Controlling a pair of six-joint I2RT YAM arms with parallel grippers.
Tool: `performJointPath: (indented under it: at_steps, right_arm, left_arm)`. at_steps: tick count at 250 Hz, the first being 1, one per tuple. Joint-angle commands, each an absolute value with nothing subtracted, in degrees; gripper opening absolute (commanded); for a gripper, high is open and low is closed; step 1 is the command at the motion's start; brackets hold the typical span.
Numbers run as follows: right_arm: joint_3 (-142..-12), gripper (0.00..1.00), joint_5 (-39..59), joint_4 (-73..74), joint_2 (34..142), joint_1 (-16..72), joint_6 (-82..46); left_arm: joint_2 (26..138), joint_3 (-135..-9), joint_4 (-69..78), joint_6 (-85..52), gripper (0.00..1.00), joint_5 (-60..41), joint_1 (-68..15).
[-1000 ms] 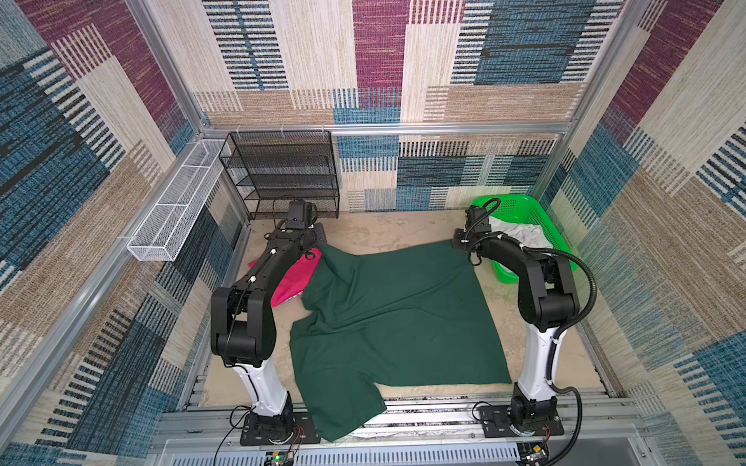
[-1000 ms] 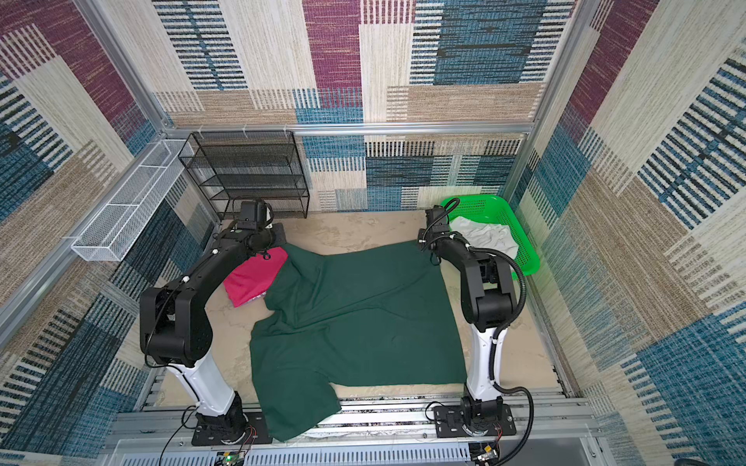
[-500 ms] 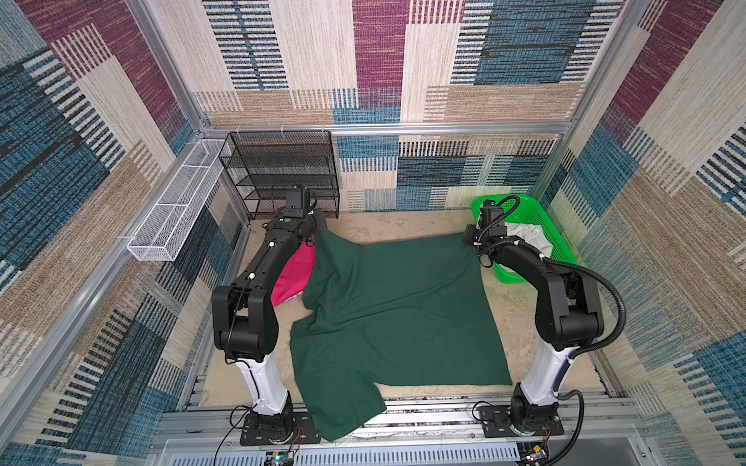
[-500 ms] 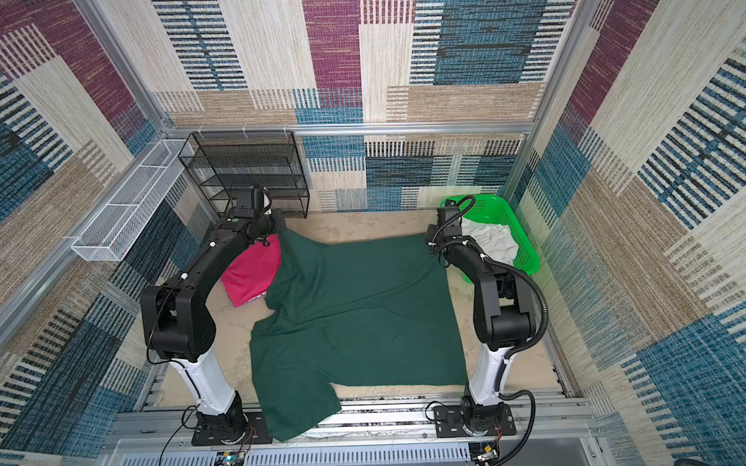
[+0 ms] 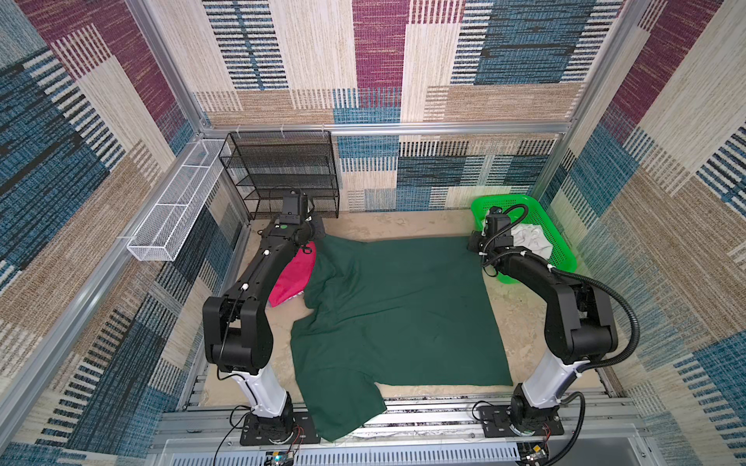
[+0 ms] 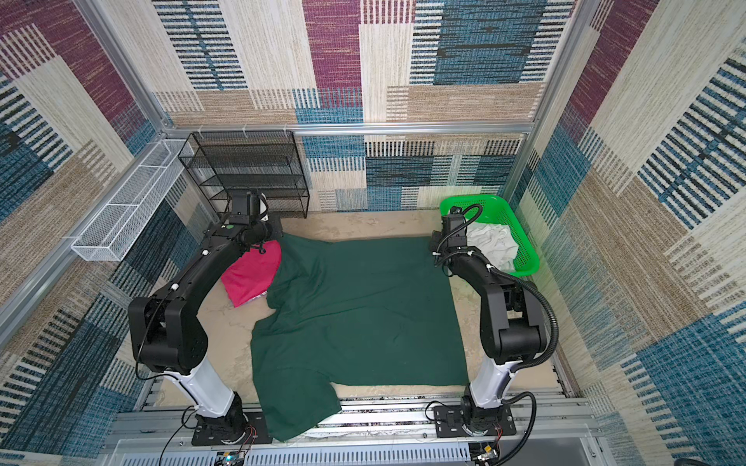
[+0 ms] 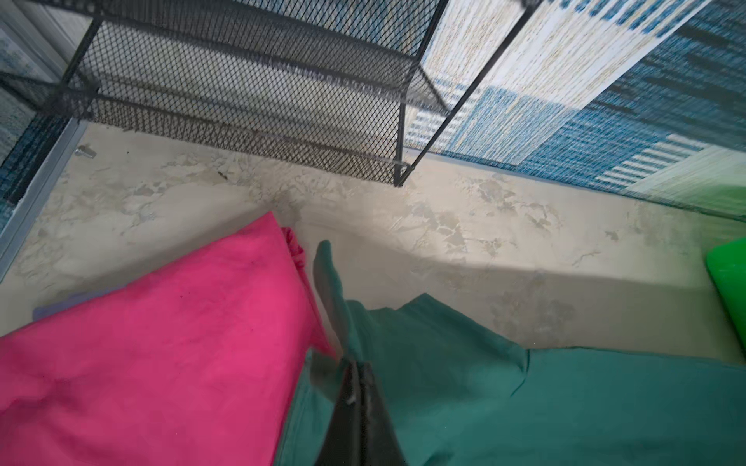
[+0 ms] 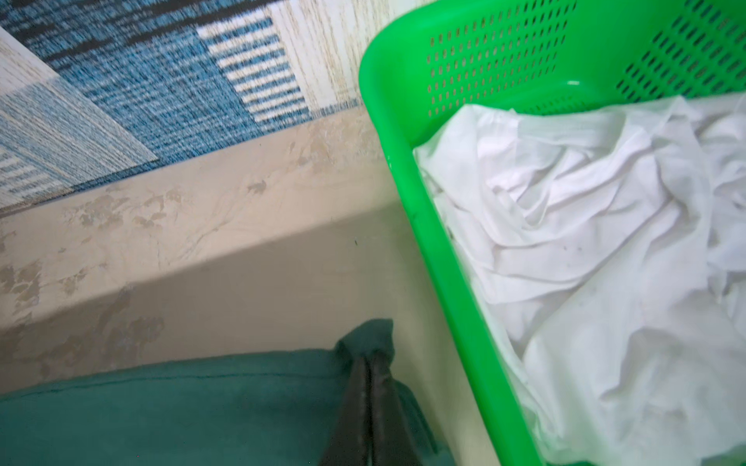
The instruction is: Fold and stack the t-shirts
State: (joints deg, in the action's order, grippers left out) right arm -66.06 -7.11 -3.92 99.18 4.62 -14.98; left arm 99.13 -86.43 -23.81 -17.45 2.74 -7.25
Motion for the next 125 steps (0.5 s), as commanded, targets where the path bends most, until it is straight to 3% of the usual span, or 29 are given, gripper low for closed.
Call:
performJointPath:
  at_steps: [1,125]
  right_arm:
    - [-62.35,0.0,-7.52,-0.1,96.41,4.67,-17.26]
    - [-48.52,0.0,-10.41,2.0,87.8,4.66,-19.21]
  left_arm:
    - [95.9,-82.56,-21.65,-19.98,0.0,4.7,-7.21]
    - [82.74,-65.81,-21.5,-26.47,0.0,3.88,-7.21]
